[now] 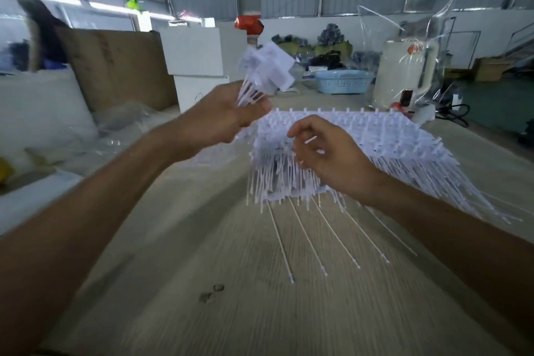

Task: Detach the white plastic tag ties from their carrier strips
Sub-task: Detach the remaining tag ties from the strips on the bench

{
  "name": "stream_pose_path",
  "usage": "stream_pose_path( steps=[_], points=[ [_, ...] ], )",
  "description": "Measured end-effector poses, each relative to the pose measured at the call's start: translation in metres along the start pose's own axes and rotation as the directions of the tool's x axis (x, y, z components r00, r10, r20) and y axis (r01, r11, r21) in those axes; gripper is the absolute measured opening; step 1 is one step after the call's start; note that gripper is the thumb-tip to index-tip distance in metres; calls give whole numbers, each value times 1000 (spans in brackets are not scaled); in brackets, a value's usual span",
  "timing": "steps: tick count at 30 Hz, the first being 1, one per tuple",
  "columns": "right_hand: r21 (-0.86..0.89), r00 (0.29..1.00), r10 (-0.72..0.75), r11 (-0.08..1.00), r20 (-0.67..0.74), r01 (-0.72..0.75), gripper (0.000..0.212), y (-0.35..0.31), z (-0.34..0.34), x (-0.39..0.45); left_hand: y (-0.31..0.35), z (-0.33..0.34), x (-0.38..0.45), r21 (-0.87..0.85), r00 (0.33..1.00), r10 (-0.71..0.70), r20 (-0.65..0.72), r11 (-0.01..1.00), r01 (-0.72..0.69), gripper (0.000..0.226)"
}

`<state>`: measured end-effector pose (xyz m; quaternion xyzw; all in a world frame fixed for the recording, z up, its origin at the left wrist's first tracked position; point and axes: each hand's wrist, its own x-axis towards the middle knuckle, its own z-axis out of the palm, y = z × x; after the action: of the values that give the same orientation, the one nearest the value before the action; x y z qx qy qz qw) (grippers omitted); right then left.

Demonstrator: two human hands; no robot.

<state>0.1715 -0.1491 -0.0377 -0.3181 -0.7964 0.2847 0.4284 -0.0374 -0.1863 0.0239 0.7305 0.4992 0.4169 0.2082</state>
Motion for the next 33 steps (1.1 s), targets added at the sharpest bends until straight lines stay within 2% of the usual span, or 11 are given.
stream_pose_path(
  steps=[2,6,13,16,18,20,23,26,28,30,33],
  points=[
    [-171,991,-125,976,57,133,16,-12,18,24,-18,-25,-3,-111,994,-83,-69,991,75,22],
    [-423,944,-283,844,172,330,17,-30,63,78,-55,-67,-9,-325,965,-185,-185,939,118,57],
    [-772,897,-8,506,441,384,72,1,121,135,-118,-74,-17,-267,861,-242,-446,955,130,33],
    [-817,892,109,462,439,346,66,17,132,146,-120,-81,-22,-280,793,-220,-569,958,64,33],
    [-819,920,54,480,387,316,35,21,136,153,-121,-87,-26,-285,764,-199,-613,958,21,32],
    [-783,961,12,583,276,218,24,19,136,159,-125,-90,-31,-250,761,-211,-613,966,66,33],
    [-648,987,18,756,159,91,33,7,128,168,-134,-89,-34,-166,785,-203,-585,978,129,31],
    [-528,991,82,849,106,-14,49,-7,118,178,-137,-84,-29,10,872,-168,-459,981,194,24],
    [-445,991,107,894,81,-60,54,-14,113,183,-145,-77,-25,203,904,-263,-338,917,342,27],
    [-396,990,114,916,82,-72,55,-20,108,185,-151,-72,-22,395,868,-420,-264,774,494,30],
    [-378,989,103,924,104,-56,51,-25,105,183,-148,-70,-6,566,845,-486,-223,641,519,28]
  ],
)
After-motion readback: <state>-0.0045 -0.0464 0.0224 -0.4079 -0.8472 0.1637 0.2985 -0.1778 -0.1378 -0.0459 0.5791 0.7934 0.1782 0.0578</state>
